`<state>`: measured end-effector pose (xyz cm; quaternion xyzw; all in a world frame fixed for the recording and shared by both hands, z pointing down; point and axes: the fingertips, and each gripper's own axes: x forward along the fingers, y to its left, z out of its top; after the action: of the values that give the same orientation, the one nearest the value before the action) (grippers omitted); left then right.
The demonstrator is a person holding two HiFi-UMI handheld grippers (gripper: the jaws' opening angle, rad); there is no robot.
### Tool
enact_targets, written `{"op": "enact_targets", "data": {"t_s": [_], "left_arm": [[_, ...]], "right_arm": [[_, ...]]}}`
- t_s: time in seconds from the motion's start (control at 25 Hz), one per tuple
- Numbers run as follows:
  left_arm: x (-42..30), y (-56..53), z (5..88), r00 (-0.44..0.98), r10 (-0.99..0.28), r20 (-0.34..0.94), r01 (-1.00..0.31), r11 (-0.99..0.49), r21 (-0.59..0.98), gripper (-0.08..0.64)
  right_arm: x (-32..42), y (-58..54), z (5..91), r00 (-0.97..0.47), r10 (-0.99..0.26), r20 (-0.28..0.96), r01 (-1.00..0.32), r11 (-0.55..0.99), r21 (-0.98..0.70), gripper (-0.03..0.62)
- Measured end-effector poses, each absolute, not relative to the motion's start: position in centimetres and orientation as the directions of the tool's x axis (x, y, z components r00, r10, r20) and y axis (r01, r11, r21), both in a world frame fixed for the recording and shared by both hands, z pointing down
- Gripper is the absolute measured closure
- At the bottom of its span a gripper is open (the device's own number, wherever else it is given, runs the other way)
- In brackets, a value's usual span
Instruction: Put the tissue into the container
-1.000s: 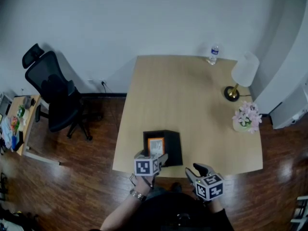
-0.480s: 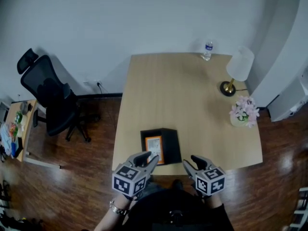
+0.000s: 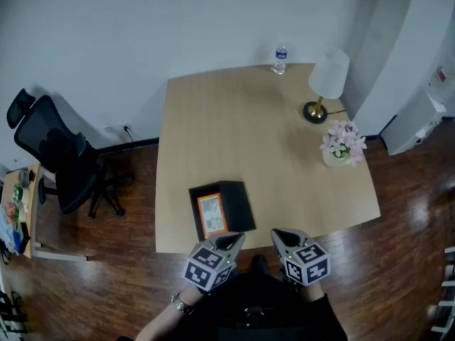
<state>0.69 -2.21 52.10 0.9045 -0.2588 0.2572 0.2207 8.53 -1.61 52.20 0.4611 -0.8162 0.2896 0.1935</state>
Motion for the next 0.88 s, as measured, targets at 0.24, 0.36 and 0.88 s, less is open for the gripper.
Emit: {"op": "enact_targets", "data": {"t_s": [0.24,0.36,0.88], "left_arm": [[2.9,-1.1,53.0,0.738,-0.324,0.592,-0.559,-0.785,0.267,0.56],[3.9,-0.6,53.1,0.737,-0.319,0.596,-0.559,-0.783,0.272,0.56],[6.9,1.5,54.9,0.73,-0.306,0.611,-0.559,-0.781,0.277,0.56]], "right_arm": [[11.4,0.2,52.7,-0.441,-0.664,0.604,-0.896,0.368,-0.249,0.592],[12.6,1.0,53.1,-0.429,-0.663,0.613,-0.902,0.351,-0.252,0.592],[15.3,3.1,54.7,-0.431,-0.654,0.622,-0.9,0.361,-0.244,0.592]]}}
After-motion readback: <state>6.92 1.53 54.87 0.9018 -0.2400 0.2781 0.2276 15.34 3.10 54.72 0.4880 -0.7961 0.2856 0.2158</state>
